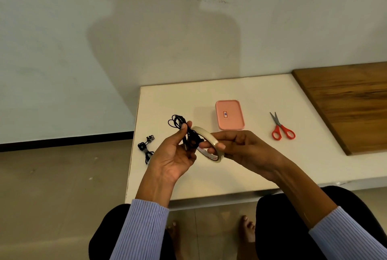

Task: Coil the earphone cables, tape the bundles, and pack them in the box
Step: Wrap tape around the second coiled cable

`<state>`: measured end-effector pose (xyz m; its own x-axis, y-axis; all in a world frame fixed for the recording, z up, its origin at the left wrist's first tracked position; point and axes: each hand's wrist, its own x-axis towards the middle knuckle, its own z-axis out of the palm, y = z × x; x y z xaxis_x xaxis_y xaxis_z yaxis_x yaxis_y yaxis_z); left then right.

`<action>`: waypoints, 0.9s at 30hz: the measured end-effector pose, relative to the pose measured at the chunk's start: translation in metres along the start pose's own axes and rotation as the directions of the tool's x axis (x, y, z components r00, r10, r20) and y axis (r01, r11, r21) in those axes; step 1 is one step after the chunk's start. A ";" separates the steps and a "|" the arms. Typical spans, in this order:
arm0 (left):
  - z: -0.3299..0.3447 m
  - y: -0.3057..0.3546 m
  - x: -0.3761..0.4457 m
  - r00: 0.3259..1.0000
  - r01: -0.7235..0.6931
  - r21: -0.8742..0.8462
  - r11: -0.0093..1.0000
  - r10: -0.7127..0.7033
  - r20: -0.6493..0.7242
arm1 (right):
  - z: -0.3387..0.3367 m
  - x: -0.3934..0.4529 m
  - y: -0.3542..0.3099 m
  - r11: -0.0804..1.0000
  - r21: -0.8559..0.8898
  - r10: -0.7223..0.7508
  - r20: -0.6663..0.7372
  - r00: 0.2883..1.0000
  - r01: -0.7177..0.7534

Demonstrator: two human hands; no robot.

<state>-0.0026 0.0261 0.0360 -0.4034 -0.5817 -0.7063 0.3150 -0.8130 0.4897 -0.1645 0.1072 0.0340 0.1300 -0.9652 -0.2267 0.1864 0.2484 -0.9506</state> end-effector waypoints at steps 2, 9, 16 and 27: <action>-0.002 0.001 0.000 1.000 -0.005 -0.001 1.000 0.005 0.020 | 0.000 0.000 0.000 0.999 -0.052 0.002 -0.076 0.997 -0.006; 0.001 -0.008 -0.012 0.956 -0.289 0.525 0.800 0.273 0.110 | 0.009 0.005 0.008 0.984 -0.175 -0.032 -0.386 0.922 -0.039; 0.007 -0.016 -0.009 0.944 -0.302 0.503 0.810 0.328 0.039 | 0.013 0.007 0.010 0.974 -0.195 0.045 -0.329 0.943 -0.114; 0.003 -0.013 -0.005 0.962 -0.266 0.422 0.867 0.264 0.064 | 0.006 0.002 0.002 0.990 -0.093 0.083 -0.236 0.968 -0.108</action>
<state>-0.0071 0.0392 0.0343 -0.3601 -0.7762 -0.5175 0.0178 -0.5603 0.8281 -0.1583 0.1065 0.0328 -0.0883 -0.9331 -0.3486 0.0796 0.3423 -0.9362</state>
